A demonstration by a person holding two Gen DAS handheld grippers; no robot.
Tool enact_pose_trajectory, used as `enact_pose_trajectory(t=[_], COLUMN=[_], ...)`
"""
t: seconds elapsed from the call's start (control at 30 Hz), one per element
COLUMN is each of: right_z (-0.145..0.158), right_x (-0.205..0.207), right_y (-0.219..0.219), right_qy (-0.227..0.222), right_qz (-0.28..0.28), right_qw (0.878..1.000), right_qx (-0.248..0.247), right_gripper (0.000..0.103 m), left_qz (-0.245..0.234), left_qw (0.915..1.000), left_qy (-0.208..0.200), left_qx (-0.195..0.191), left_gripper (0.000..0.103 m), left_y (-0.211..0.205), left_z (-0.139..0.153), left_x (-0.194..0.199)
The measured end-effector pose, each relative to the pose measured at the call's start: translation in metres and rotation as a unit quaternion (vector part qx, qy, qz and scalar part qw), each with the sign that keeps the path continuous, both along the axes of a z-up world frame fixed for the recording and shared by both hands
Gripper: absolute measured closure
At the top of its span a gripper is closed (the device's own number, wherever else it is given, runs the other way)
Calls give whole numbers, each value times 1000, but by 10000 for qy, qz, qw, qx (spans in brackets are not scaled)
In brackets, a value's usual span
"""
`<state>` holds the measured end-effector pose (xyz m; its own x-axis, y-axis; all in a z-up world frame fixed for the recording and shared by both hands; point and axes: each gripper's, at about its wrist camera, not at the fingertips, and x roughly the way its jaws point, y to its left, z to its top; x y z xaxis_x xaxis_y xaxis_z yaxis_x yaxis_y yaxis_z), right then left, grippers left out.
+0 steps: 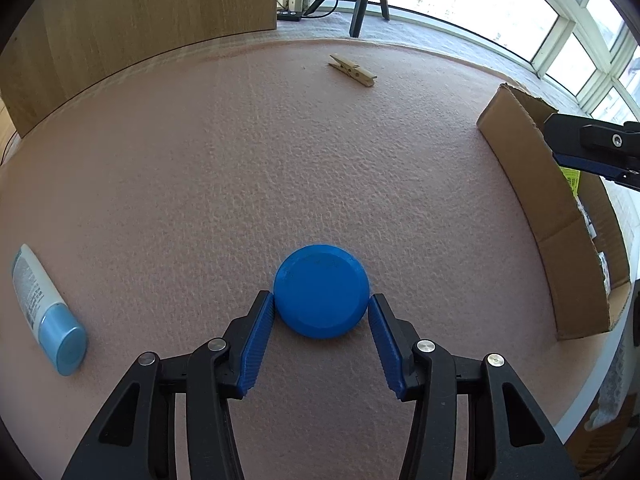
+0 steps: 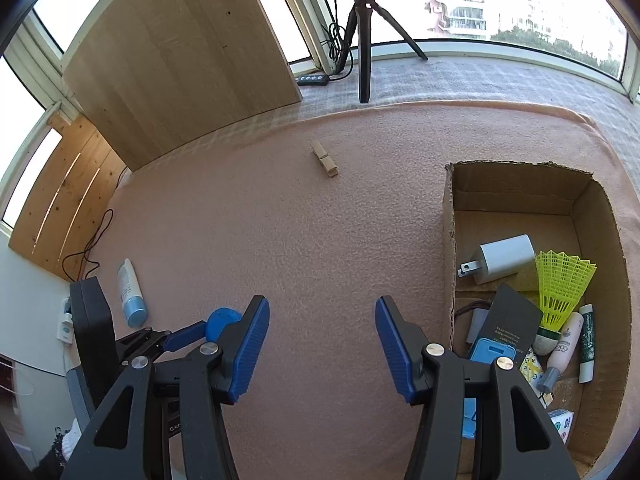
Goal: Organize objects
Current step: 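Grasp the blue round lid with the left tool while the right tool grasps the wooden clothespin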
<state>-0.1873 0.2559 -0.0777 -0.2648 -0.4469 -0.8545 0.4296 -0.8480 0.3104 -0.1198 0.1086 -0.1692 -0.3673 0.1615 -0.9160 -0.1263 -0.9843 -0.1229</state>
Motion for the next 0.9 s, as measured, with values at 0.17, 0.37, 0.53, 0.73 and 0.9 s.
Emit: enact_pose_trajectory(t=[0.17, 0.37, 0.53, 0.73, 0.9], right_z=[-7, -19, -33, -52, -71], right_x=[-30, -71, -104, -144, -158], right_y=[-24, -56, -79, -101, -120], right_qy=[-147, -282, -381, -456, -430], right_qz=[51, 17, -83, -156, 21], right_qw=[9999, 9996, 9992, 9982, 9960], right_qx=[-44, 63, 123, 364, 783], right_gripper=[52, 52, 52, 52, 52], left_qz=[21, 14, 57, 98, 50], left_qw=[10000, 9998, 9995, 9990, 9992], left_qy=[-7, -108, -153, -188, -188], left_qx=[40, 147, 259, 401, 353], left_gripper=[51, 51, 49, 47, 46], left_y=[-5, -6, -8, -11, -8], left_z=[1, 0, -1, 0, 0], left_x=[0, 0, -2, -4, -5])
